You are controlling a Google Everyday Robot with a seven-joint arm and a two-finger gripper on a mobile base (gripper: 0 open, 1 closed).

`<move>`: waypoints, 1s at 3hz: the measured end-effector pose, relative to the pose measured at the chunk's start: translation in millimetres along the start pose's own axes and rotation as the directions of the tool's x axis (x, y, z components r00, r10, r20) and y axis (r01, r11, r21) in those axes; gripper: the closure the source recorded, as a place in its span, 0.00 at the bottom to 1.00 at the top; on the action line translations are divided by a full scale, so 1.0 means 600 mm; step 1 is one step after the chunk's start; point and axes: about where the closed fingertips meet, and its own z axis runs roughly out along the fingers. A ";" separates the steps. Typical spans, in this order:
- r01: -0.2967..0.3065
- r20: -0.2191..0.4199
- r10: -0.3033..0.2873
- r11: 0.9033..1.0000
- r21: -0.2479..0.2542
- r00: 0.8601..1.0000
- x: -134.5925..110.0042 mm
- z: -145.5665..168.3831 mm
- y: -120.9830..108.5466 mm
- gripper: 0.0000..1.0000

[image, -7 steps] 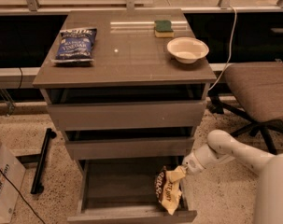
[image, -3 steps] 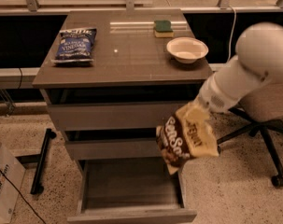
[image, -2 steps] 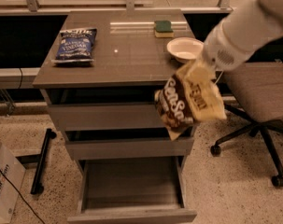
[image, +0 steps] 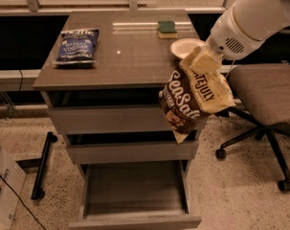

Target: Pick brown chip bag from bottom drawer and place on counter

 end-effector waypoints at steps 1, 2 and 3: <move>0.059 0.001 -0.059 0.997 0.055 0.998 -0.029 -0.015 -0.022 1.00; 0.239 0.035 -0.244 0.964 0.113 0.969 -0.110 -0.041 -0.052 1.00; 0.351 0.070 -0.364 0.924 0.155 0.929 -0.164 -0.061 -0.070 1.00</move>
Offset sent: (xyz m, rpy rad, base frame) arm 0.0523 0.0446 0.0916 -0.1486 -0.2971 0.2632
